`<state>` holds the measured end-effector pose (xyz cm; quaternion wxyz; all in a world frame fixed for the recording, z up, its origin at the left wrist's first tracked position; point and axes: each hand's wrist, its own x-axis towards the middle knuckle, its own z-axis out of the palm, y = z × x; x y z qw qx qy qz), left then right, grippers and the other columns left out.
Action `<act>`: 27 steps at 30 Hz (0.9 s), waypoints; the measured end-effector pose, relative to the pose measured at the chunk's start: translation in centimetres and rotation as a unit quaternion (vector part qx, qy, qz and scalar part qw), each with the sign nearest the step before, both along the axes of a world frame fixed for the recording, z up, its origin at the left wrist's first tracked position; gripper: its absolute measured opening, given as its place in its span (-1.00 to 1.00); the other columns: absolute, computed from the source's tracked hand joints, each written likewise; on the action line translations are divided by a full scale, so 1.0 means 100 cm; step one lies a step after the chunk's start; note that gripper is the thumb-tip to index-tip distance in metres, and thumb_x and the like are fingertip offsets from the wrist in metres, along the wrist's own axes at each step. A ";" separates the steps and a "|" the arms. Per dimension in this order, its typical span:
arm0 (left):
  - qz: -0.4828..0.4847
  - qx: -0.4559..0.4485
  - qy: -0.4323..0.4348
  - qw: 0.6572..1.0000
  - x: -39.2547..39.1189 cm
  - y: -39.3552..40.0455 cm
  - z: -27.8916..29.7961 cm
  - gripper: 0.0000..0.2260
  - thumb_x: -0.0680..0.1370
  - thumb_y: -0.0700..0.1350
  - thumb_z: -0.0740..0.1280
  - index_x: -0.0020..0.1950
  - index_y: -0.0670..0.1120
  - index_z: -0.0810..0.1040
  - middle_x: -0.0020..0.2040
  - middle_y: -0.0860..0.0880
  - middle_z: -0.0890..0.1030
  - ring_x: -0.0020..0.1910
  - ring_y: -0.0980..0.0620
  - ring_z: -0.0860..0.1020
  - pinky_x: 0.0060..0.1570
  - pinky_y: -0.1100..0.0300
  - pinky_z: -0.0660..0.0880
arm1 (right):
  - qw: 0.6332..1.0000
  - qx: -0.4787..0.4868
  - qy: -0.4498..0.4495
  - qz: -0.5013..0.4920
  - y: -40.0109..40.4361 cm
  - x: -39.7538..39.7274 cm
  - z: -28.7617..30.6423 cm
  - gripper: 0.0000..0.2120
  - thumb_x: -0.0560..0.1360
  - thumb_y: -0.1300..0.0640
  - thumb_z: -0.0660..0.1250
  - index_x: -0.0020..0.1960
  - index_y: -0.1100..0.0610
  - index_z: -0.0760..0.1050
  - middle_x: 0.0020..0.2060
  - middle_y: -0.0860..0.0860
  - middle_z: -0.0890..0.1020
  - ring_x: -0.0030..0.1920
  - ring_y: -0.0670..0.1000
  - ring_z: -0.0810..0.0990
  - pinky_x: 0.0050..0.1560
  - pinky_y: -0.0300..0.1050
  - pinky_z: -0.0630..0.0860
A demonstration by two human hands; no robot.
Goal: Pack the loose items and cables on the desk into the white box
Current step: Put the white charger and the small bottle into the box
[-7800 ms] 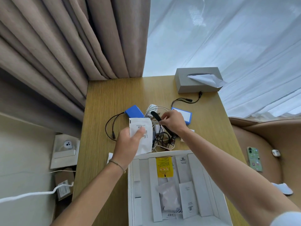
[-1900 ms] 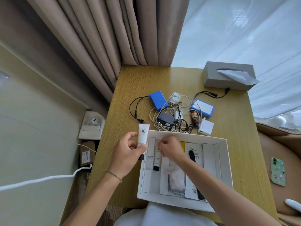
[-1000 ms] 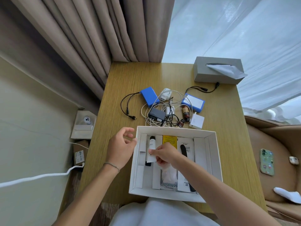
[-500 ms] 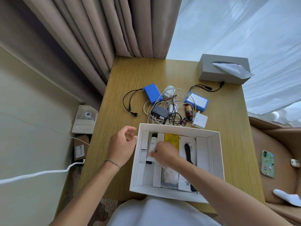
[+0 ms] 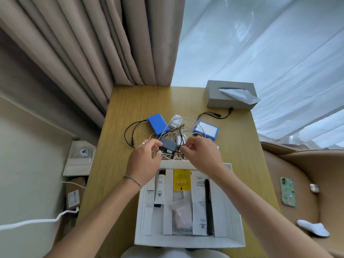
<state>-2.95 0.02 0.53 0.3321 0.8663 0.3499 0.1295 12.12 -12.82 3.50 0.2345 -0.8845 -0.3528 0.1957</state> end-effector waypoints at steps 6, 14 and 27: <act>-0.102 -0.027 0.096 0.990 0.051 0.003 -0.002 -0.83 0.56 -0.08 0.32 0.14 0.04 0.58 0.02 0.07 0.60 0.02 0.09 0.55 -0.03 0.18 0.53 | 0.991 -0.129 -0.018 -0.015 -0.011 0.077 -0.026 -0.84 0.51 0.09 0.32 0.02 0.01 0.66 0.00 0.01 0.71 0.00 0.11 0.64 -0.03 0.02 0.63; -0.187 -0.002 0.159 0.969 0.095 -0.002 -0.013 -0.83 0.57 -0.06 0.27 0.14 0.05 0.57 -0.01 0.06 0.62 -0.01 0.05 0.57 -0.06 0.14 0.52 | 0.928 -0.338 -0.092 0.129 -0.016 0.124 -0.086 -0.70 0.44 0.01 0.41 0.13 0.07 0.49 -0.02 0.00 0.60 -0.06 0.06 0.58 -0.18 -0.07 0.59; -0.203 -0.003 0.251 0.947 0.130 -0.013 -0.044 -0.82 0.54 -0.16 0.23 0.04 0.00 0.59 -0.02 -0.04 0.63 -0.02 -0.07 0.57 -0.04 0.04 0.56 | 0.945 -0.286 -0.090 0.131 -0.019 0.132 -0.119 -0.64 0.34 -0.06 0.47 0.01 0.04 0.41 -0.07 0.02 0.60 -0.13 0.07 0.55 -0.28 -0.08 0.46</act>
